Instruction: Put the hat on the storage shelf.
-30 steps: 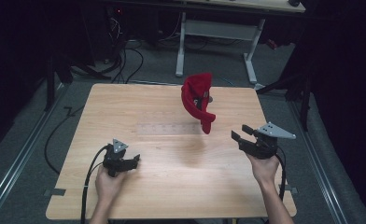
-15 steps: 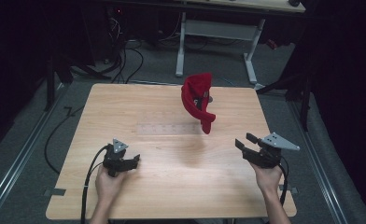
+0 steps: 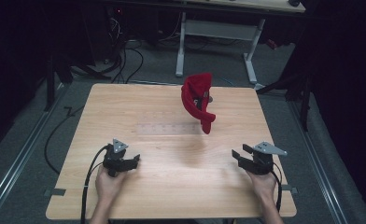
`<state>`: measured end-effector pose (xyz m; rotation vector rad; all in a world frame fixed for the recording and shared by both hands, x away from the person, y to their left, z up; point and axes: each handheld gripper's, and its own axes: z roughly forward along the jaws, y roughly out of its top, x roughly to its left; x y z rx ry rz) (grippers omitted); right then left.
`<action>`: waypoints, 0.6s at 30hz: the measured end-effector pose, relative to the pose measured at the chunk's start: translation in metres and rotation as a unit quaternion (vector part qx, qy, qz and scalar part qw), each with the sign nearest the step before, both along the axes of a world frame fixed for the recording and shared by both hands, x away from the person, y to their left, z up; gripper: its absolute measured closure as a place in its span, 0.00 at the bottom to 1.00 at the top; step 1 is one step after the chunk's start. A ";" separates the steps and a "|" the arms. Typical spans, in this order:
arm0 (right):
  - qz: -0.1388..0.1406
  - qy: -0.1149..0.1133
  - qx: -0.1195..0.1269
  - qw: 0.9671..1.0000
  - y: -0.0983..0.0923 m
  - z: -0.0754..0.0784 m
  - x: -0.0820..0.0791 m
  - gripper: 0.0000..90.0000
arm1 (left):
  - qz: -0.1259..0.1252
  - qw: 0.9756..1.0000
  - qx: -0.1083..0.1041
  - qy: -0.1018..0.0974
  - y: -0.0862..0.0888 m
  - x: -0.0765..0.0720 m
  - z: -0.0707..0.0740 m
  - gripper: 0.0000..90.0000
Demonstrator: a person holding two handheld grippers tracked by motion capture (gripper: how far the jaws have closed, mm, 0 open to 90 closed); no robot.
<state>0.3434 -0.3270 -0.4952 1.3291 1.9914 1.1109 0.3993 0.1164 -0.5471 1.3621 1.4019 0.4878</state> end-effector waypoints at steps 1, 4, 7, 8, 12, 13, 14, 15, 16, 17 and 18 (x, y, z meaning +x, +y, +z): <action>-0.001 0.005 -0.003 1.000 0.000 -0.003 0.001 0.48 | 0.000 1.000 0.000 0.000 0.000 0.000 0.000 0.29; -0.009 0.021 -0.011 1.000 -0.001 -0.012 0.004 0.48 | 0.000 1.000 0.000 0.000 0.000 0.000 0.000 0.29; -0.018 0.039 -0.025 0.999 -0.002 -0.022 0.008 0.48 | 0.000 1.000 0.000 0.000 0.000 0.000 0.000 0.29; -0.021 0.043 -0.027 0.998 -0.002 -0.024 0.009 0.48 | 0.000 1.000 0.000 0.000 0.000 0.000 0.000 0.29; -0.022 0.062 -0.036 0.997 -0.002 -0.032 0.012 0.47 | 0.000 1.000 0.000 0.000 0.000 0.000 0.000 0.29; -0.022 0.062 -0.036 0.997 -0.002 -0.032 0.012 0.47 | 0.000 1.000 0.000 0.000 0.000 0.000 0.000 0.29; -0.020 0.071 -0.040 0.996 -0.002 -0.034 0.013 0.47 | 0.000 1.000 0.000 0.000 0.000 0.000 0.000 0.29; -0.022 0.073 -0.055 0.996 0.001 -0.035 0.013 0.47 | 0.000 1.000 0.000 0.000 0.000 0.000 0.000 0.29; -0.020 0.069 -0.061 0.996 0.002 -0.035 0.012 0.47 | -0.001 1.000 0.000 0.000 0.000 0.000 0.000 0.29; -0.019 0.068 -0.064 0.995 0.003 -0.035 0.011 0.47 | 0.000 1.000 0.000 0.000 0.000 0.000 0.000 0.29; -0.019 0.069 -0.062 0.996 0.002 -0.035 0.012 0.47 | -0.001 1.000 0.000 0.000 0.000 0.000 0.000 0.29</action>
